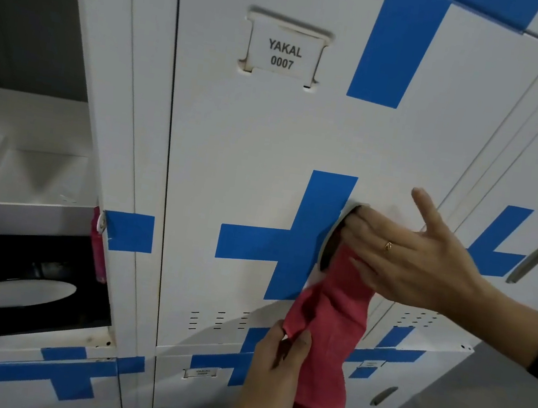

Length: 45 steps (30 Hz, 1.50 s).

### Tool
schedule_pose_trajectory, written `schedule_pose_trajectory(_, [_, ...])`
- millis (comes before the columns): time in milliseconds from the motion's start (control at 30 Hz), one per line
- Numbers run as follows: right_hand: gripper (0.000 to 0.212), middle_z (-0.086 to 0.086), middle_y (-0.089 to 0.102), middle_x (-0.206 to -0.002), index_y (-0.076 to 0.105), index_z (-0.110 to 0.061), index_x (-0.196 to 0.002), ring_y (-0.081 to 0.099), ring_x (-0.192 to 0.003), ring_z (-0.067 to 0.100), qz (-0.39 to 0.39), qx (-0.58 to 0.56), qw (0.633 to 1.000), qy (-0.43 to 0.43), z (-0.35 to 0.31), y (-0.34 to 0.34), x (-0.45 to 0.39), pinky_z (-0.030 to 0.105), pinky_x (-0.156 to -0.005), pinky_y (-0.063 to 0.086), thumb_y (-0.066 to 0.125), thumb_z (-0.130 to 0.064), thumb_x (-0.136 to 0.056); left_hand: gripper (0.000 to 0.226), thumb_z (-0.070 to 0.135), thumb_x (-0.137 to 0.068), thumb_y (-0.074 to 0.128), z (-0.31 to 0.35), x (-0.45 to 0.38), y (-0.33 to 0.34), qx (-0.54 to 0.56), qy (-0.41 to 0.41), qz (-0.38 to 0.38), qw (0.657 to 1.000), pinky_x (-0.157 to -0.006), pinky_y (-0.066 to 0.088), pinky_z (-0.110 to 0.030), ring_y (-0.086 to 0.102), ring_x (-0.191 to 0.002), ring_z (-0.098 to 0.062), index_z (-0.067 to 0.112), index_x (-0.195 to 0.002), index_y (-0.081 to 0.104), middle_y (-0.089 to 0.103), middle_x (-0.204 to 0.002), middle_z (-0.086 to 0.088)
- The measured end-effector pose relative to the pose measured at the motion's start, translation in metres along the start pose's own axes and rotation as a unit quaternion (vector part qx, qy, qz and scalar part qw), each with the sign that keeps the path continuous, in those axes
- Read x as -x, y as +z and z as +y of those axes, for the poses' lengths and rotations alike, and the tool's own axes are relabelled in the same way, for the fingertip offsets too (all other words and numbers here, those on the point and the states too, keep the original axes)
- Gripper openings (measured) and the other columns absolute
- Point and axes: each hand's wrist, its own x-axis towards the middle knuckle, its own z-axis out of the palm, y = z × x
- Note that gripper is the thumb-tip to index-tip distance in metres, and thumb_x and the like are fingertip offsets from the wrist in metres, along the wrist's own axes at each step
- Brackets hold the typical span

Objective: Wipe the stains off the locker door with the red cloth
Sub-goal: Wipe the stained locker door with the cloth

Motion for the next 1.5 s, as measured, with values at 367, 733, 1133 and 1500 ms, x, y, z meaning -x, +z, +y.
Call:
schedule_pose_trajectory(367, [0.045, 0.013, 0.046, -0.142, 0.048, -0.005, -0.136, 0.031, -0.14, 0.028, 0.024, -0.07, 0.997, -0.037, -0.047, 0.012, 0.026, 0.052, -0.118, 0.011, 0.047, -0.017, -0.093, 0.036, 0.046, -0.089, 0.048, -0.007, -0.001, -0.001, -0.006, 0.004, 0.0, 1.0, -0.101, 0.034, -0.024, 0.043, -0.098, -0.001, 0.039, -0.125, 0.047, 0.042, -0.105, 0.021])
schedule_pose_trajectory(733, [0.072, 0.019, 0.026, -0.154, 0.017, -0.005, -0.152, 0.005, -0.149, 0.024, -0.061, -0.168, 0.964, 0.198, -0.04, 0.018, 0.059, 0.051, -0.12, 0.003, 0.027, -0.051, -0.098, 0.033, 0.042, -0.089, 0.051, -0.012, 0.001, 0.003, 0.01, 0.025, -0.023, 0.999, -0.099, 0.037, -0.023, 0.049, -0.102, 0.001, 0.038, -0.122, 0.052, 0.05, -0.111, 0.021])
schedule_pose_trajectory(1133, [0.061, 0.009, 0.027, -0.151, 0.022, -0.012, -0.148, 0.004, -0.149, 0.023, -0.025, -0.188, 0.976, 0.104, -0.088, 0.026, 0.041, 0.052, -0.119, 0.005, 0.035, -0.043, -0.096, 0.037, 0.039, -0.089, 0.053, -0.019, -0.007, 0.004, 0.002, 0.018, -0.02, 1.0, -0.096, 0.041, -0.024, 0.054, -0.111, -0.006, 0.031, -0.125, 0.054, 0.056, -0.126, 0.007])
schedule_pose_trajectory(1500, [0.061, 0.014, 0.027, -0.152, 0.023, -0.005, -0.148, 0.007, -0.149, 0.022, 0.025, -0.215, 0.938, 0.27, -0.058, 0.022, 0.027, 0.05, -0.12, 0.005, 0.03, -0.04, -0.099, 0.042, 0.039, -0.088, 0.054, -0.015, -0.007, 0.005, 0.01, 0.015, -0.007, 1.0, -0.109, 0.037, -0.037, 0.05, -0.121, -0.015, 0.029, -0.129, 0.05, 0.053, -0.133, 0.004])
